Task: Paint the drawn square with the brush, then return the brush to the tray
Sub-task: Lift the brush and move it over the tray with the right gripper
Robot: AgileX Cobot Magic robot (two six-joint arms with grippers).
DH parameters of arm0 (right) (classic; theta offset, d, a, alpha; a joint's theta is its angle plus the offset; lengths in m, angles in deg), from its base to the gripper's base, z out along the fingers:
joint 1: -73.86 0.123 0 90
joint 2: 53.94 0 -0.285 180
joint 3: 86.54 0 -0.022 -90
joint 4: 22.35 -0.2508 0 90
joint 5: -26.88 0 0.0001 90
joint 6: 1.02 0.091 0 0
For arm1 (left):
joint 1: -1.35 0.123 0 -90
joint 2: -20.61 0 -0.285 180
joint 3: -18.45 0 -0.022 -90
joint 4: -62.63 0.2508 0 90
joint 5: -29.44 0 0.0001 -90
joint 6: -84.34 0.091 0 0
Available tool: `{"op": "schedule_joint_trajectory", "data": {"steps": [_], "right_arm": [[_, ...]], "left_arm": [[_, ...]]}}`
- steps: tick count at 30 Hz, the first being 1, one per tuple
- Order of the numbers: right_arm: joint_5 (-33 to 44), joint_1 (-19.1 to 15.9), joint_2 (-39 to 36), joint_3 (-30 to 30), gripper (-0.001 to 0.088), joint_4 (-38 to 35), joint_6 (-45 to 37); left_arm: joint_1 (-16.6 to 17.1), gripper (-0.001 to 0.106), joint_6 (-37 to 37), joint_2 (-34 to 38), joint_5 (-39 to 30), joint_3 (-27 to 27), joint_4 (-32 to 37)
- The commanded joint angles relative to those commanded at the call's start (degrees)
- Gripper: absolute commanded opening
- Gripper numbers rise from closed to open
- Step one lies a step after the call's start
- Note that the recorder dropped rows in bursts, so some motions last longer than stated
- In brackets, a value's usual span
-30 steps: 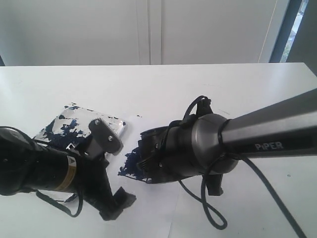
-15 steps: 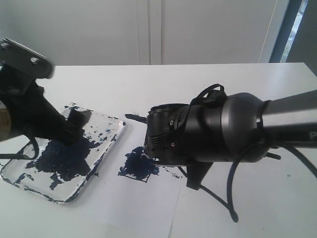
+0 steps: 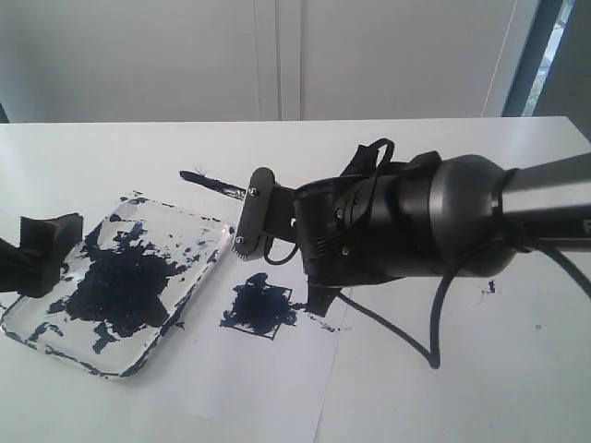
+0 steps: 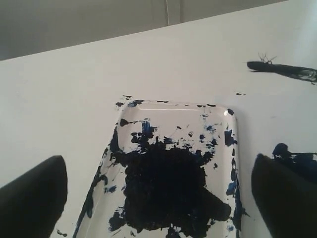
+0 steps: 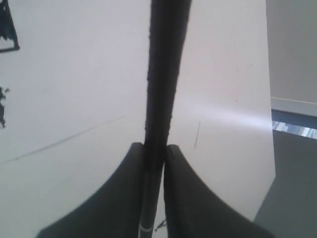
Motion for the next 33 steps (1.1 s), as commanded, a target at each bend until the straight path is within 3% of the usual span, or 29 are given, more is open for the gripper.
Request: {"op": "schedule_joint_trajectory", "data": {"steps": [9,16,22,33], "right_arm": [[-17.9,-3.3,-0.8,-0.2,0.0000,-0.4,0.1],[-19.6,-3.3,-7.8,-0.2,0.0000,0.6,0.1],[-28.2,-3.3,-8.3,-0.2,0.0000,0.4,0.2],[-32.0,-3.3,-8.3,-0.2,0.0029,-0.8,0.6]], "left_arm": [[0.0,0.101,-0.2,-0.2,1.8,-2.1,0.0],[0.0,0.101,-0.2,-0.2,1.8,-2.3,0.0],[0.0,0.101,-0.2,-0.2,1.8,-2.3,0.0],[0.0,0.101,-0.2,-0.2,3.0,-2.3,0.0]]}}
